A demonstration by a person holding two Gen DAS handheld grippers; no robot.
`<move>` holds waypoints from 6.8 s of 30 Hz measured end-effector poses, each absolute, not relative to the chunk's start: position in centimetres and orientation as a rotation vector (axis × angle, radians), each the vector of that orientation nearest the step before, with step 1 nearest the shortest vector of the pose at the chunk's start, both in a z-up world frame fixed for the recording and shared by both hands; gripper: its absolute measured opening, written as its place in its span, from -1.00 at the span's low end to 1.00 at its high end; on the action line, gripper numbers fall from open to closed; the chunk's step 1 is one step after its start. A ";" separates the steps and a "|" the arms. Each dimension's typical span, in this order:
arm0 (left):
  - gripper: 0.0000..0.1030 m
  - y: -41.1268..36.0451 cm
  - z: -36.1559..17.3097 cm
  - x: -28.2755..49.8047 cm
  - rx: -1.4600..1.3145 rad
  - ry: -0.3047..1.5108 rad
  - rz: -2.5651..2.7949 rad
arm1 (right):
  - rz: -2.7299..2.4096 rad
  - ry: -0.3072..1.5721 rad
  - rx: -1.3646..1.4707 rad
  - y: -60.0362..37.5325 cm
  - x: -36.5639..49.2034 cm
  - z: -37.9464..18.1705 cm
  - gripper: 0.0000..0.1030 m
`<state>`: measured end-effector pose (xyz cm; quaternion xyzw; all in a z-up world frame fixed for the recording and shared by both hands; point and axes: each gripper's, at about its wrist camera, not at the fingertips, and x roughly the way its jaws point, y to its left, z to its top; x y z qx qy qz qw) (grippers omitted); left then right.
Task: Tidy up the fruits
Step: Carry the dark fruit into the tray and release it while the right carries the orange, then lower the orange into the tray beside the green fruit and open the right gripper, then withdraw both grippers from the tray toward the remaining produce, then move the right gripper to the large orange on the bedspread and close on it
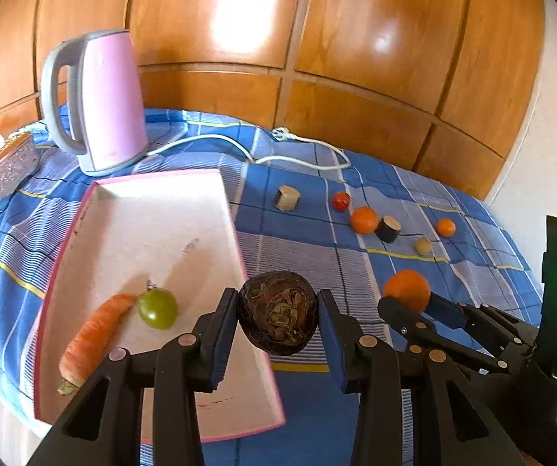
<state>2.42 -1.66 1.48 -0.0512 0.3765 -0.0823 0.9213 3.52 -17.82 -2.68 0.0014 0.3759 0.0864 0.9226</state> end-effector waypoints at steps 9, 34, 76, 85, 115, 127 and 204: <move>-0.21 1.2 2.5 2.6 -0.136 0.742 -0.106 | 0.246 0.761 -0.034 -15.6 4.2 -1.6 -0.28; -0.18 10.9 2.5 7.3 -0.230 0.760 0.069 | 0.502 0.789 -0.135 -4.9 7.6 -0.7 -0.26; -0.11 4.9 1.1 2.4 -0.153 0.788 0.025 | 0.305 0.783 -0.011 -10.8 3.8 -1.2 -0.20; -0.11 2.6 0.8 1.2 -0.107 0.777 -0.027 | 0.192 0.790 0.037 -13.9 3.2 -1.6 -0.20; -0.11 1.4 0.3 0.3 -0.112 0.779 -0.085 | 0.032 0.843 0.087 -18.6 1.5 -2.7 -0.20; -0.11 0.0 -0.2 1.4 -0.034 0.804 -0.093 | -0.007 0.850 0.119 -21.1 2.2 -3.2 -0.20; -0.07 -7.8 -6.6 25.9 -0.074 0.972 -0.031 | -0.251 0.846 0.135 -39.8 21.1 -6.7 -0.20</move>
